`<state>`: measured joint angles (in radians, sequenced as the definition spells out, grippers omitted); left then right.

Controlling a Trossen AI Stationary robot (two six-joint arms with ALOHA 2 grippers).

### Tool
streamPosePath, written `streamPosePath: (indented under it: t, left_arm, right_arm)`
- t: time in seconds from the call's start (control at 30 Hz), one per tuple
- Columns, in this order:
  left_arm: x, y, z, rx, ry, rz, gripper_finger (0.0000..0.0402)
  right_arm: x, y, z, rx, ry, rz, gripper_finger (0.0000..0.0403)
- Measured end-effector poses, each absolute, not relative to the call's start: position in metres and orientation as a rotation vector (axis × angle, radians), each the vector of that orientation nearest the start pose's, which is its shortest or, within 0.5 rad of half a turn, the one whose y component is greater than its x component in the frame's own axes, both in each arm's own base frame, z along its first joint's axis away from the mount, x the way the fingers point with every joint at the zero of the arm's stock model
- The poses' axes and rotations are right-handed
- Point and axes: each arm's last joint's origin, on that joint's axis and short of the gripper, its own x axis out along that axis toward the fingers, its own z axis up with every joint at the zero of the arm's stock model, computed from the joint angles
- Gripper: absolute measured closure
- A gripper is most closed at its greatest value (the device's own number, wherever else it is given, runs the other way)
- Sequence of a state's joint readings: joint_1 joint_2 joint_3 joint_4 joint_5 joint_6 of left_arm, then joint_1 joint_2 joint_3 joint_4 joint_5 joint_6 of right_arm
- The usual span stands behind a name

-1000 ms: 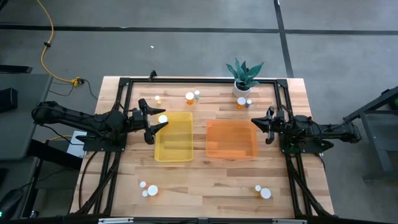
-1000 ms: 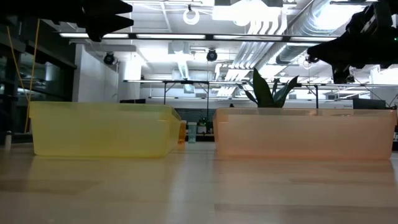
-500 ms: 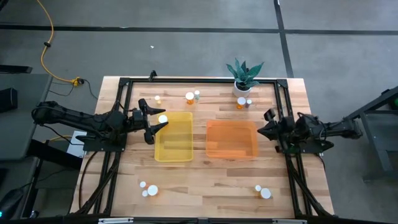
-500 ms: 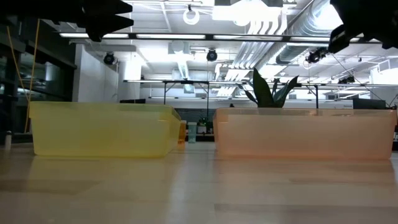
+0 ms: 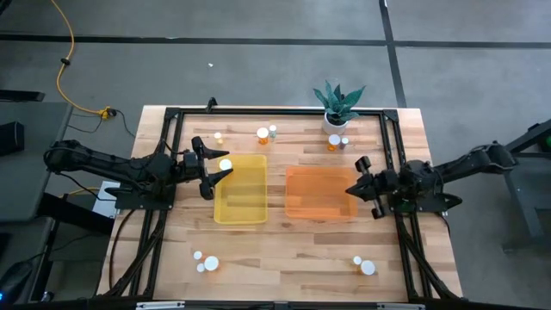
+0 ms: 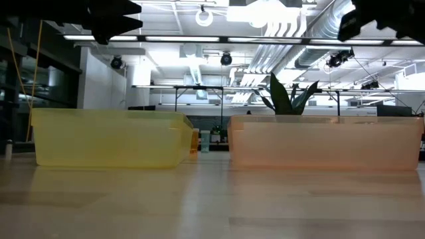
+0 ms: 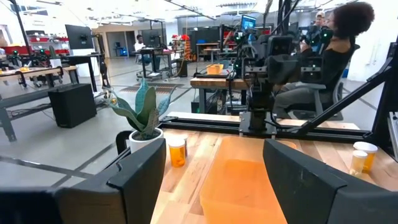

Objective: Pick and place medicine bottles into bin by pill shape (circle, oval)
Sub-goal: Put the bottom small yellow tablet bottle into the orange bin

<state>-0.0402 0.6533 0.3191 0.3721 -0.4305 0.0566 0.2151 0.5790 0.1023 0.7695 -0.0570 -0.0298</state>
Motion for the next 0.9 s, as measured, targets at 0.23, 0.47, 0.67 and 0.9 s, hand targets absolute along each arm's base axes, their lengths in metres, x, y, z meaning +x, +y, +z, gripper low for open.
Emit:
streamPosePath:
  t: [0.23, 0.47, 0.67, 0.9]
  left_arm:
    - [0.156, 0.006, 0.244, 0.047, -0.026, 0.391, 0.0145]
    - [0.156, 0.006, 0.244, 0.047, -0.026, 0.391, 0.0145]
    - [0.156, 0.006, 0.244, 0.047, -0.024, 0.391, 0.0145]
    - [0.156, 0.006, 0.243, 0.049, -0.018, 0.391, 0.0145]
  right_arm:
    - [0.172, 0.046, 0.236, -0.038, -0.163, 0.306, 0.0402]
    - [0.214, 0.057, 0.261, 0.075, 0.021, 0.286, 0.0402]
    - [0.231, 0.072, 0.282, 0.184, 0.559, 0.037, 0.0363]
    - [0.230, 0.107, 0.288, 0.350, 1.100, -0.199, 0.0260]
